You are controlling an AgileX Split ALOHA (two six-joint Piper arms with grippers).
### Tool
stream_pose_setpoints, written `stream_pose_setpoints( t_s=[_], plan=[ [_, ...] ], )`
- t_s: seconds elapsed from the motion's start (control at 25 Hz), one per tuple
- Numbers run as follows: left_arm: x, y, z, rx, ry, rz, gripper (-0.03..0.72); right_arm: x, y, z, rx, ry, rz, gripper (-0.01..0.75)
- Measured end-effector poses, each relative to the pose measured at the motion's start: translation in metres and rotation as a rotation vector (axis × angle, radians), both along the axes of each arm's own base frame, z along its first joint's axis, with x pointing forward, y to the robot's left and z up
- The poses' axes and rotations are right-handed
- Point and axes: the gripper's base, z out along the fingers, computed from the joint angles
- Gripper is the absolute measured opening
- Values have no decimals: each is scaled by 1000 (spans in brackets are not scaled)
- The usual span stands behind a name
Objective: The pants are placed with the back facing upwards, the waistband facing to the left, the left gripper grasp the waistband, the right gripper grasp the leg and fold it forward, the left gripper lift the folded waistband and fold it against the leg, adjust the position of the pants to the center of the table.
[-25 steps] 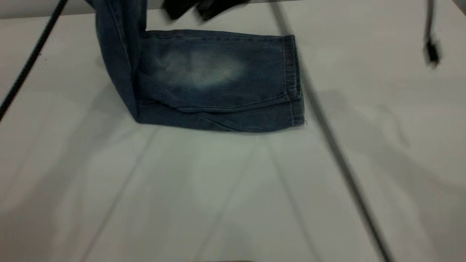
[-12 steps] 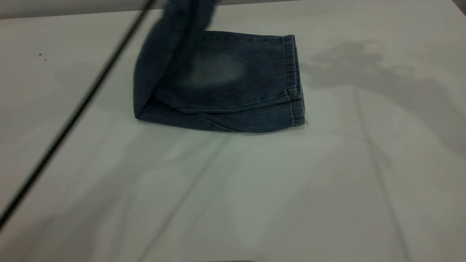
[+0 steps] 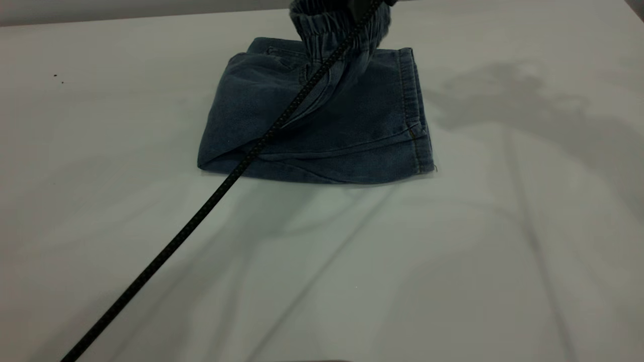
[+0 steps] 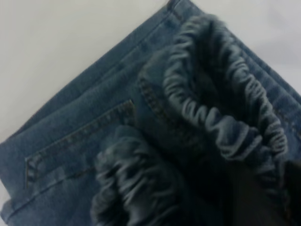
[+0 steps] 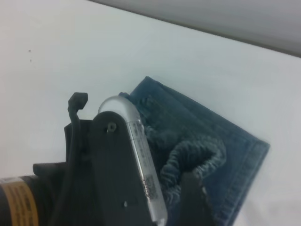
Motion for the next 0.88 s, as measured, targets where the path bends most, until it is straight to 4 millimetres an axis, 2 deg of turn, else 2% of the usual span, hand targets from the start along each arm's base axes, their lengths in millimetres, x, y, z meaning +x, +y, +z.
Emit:
stream_pose_setpoints(
  t_s=[0.12,0.24,0.36,0.44,0.56,0.88],
  plan=[
    [0,0,5,-12,-14,-1,317,0,-1,-1,-14,2,3,434],
    [-3,2,20,-18,-24,1,417,0,-1,-1,-19,3,5,434],
    [-11,9,33,23,24,10,461,-1,-1,-1,-19,3,5,434],
    [-16,15,34,76,78,17,469,-1,-1,-1,-19,5,7,434],
    [-19,20,22,158,143,19,470,-1,-1,-1,-19,8,9,434],
    [-12,16,-42,314,200,-125,470,-3,-1,-2,-20,23,20,434]
  ],
)
